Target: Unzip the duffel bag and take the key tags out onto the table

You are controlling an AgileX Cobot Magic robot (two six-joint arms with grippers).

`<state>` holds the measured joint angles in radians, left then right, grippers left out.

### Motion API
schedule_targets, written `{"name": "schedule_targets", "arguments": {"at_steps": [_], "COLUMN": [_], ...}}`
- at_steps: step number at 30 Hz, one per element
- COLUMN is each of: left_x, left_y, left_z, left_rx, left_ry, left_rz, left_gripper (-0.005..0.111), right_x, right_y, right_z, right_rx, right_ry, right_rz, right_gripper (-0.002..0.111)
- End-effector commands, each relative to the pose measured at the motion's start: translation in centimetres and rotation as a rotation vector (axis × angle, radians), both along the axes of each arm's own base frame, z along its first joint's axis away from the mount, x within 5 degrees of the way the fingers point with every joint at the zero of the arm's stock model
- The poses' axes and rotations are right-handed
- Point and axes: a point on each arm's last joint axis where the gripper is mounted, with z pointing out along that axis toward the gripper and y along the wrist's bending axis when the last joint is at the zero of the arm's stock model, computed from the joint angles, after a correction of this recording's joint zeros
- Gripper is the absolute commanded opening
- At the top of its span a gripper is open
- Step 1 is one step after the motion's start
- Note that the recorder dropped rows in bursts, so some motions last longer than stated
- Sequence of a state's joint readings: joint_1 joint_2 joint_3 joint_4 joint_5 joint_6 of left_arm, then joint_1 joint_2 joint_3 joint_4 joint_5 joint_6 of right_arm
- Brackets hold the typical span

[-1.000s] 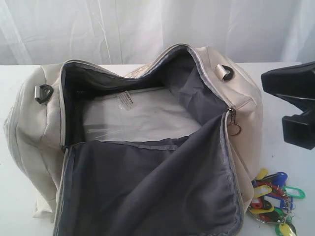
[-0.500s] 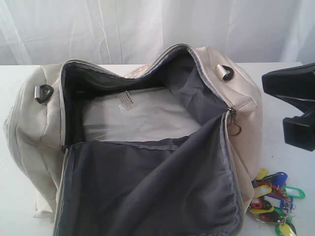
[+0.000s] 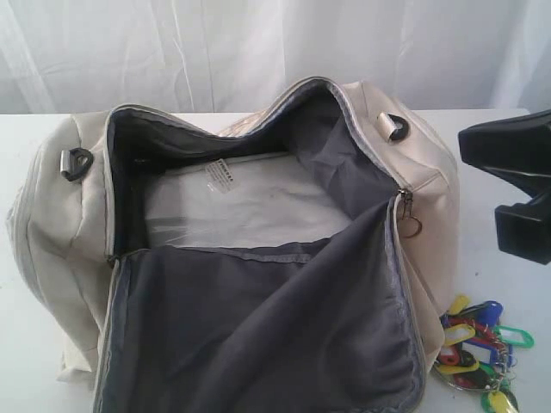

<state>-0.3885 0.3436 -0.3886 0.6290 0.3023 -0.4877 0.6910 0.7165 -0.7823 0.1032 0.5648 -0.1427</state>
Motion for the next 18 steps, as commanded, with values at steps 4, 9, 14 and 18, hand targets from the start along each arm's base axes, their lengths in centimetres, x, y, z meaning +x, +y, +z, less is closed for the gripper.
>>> {"name": "schedule_targets", "arguments": {"at_steps": [4,9,14,18], "left_x": [-1.3,-3.3,-5.5,-5.7], "left_y": [2.7,3.1,3.1,3.1], "left_z": [0.3,0.9,1.4,1.5], "left_rx": [-0.024,-0.046,-0.073,-0.069], "left_ry": [-0.066,-0.185,-0.314,-0.333], "left_rz": [0.321,0.381,0.376,0.375], "left_gripper": [0.0,0.0,0.0,0.0], "right_x": [0.0,0.0,0.0,0.0], "right_y": [-0.1,-0.1,-0.1,-0.1], "right_z": [0.0,0.0,0.0,-0.1], "right_rx": [-0.006,-0.006,-0.006,-0.008], "right_ry": [-0.013,-0.013,-0.013,-0.011], "right_rz": [-0.002,-0.002,-0.002,-0.002], "right_gripper": [0.0,0.0,0.0,0.0]}}
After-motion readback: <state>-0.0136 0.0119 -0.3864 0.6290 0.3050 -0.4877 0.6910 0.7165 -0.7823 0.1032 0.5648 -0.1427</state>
